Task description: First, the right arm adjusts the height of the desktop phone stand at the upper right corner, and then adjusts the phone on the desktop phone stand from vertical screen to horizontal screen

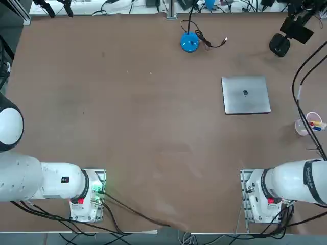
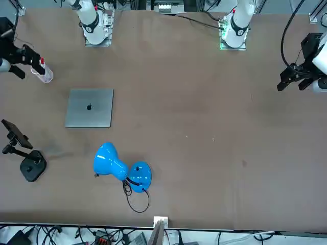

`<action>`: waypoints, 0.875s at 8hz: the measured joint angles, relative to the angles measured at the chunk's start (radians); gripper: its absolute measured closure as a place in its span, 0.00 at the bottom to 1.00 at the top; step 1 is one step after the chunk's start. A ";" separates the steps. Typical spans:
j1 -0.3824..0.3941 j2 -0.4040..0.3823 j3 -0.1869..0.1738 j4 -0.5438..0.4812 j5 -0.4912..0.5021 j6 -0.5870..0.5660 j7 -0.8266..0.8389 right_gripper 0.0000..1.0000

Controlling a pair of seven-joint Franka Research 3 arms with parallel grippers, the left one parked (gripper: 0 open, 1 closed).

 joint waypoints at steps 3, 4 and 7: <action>0.001 -0.007 0.007 -0.005 -0.023 0.010 0.071 0.00; 0.003 -0.007 0.011 -0.005 -0.023 0.011 0.112 0.00; 0.008 -0.005 0.018 -0.003 -0.009 0.018 0.146 0.00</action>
